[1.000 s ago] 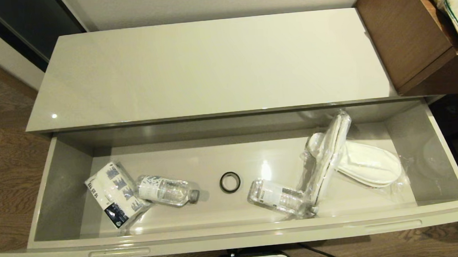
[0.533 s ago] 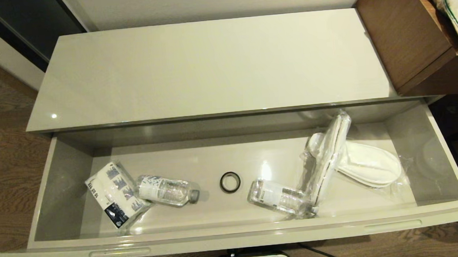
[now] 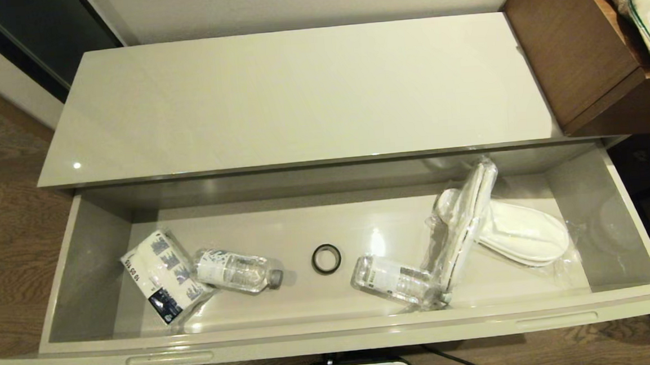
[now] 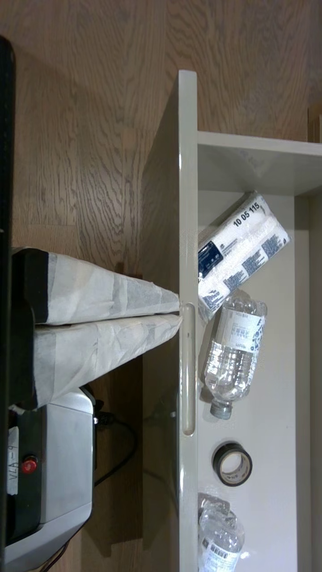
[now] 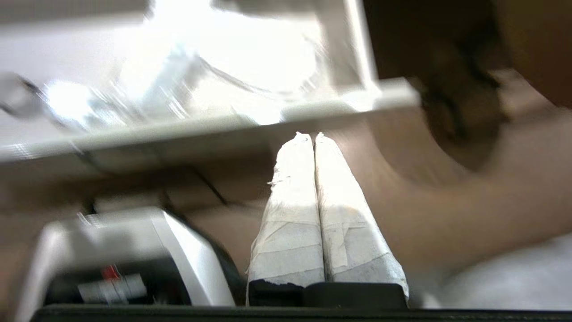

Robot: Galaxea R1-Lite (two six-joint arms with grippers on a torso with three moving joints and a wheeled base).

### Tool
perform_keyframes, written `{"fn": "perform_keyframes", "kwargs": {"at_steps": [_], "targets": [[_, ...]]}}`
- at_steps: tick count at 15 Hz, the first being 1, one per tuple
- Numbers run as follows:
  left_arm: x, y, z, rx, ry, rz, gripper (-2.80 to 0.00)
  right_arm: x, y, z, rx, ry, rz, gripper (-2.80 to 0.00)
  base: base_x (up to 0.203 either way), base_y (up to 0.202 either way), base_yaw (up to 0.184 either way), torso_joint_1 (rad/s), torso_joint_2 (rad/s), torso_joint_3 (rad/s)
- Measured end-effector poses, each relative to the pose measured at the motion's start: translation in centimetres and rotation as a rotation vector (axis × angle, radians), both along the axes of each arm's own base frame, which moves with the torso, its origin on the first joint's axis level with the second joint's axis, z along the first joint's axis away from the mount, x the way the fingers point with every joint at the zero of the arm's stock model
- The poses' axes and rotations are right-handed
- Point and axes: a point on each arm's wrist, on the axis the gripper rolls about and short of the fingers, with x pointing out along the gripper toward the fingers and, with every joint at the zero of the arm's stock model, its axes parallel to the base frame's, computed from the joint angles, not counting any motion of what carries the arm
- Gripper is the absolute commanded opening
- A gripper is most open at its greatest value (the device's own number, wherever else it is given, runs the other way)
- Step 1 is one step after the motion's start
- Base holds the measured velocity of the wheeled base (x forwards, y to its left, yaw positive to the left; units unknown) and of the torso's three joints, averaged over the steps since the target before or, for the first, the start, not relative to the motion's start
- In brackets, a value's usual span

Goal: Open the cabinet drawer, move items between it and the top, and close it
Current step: Close the drawer

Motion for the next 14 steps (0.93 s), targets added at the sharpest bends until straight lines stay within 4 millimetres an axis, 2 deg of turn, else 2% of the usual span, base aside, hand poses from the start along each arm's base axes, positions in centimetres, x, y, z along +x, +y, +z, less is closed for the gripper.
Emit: {"fn": "perform_keyframes", "kwargs": {"at_steps": [3, 5, 9, 14], "targets": [[0.0, 0.0, 0.0, 0.0, 0.0, 0.0, -2.8, 2.9, 0.3, -1.8, -0.002, -0.163, 0.154, -2.8, 0.0, 0.0, 0.0, 0.0, 0.0, 0.0], [0.0, 0.0, 0.0, 0.0, 0.0, 0.0, -2.8, 3.7, 0.5, -2.3, -0.024, -0.252, 0.221, -2.8, 0.0, 0.0, 0.0, 0.0, 0.0, 0.0], [0.0, 0.0, 0.0, 0.0, -0.001, 0.0, -2.8, 4.7, 0.5, -4.6, -0.087, -0.2, 0.216, -2.8, 0.0, 0.0, 0.0, 0.0, 0.0, 0.0], [0.0, 0.0, 0.0, -0.001, -0.001, 0.0, -2.8, 4.9, 0.4, -5.4, -0.111, -0.142, 0.179, -2.8, 0.0, 0.0, 0.0, 0.0, 0.0, 0.0]]}}
